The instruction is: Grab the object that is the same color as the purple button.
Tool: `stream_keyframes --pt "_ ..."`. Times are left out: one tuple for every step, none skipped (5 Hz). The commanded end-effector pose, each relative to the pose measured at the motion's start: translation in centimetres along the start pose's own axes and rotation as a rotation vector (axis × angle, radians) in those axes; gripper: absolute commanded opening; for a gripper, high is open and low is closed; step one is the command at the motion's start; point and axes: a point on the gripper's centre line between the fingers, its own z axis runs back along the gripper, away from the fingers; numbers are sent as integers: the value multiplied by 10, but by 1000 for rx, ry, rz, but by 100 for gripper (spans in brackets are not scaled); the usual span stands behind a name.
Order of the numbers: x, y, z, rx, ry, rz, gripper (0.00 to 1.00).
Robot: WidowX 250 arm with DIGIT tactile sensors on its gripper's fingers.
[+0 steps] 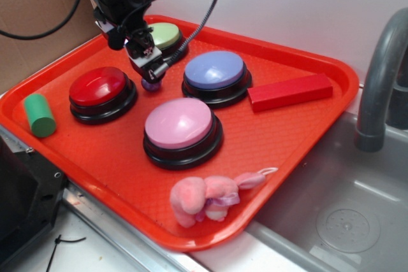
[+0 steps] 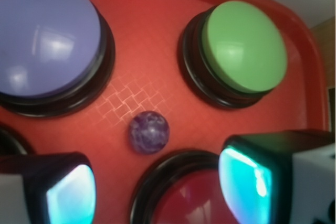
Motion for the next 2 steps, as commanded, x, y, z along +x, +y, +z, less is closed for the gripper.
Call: stream_keyframes --pt "8 11 -26 -6 38 21 100" --pt "9 9 -39 -9 69 16 100"
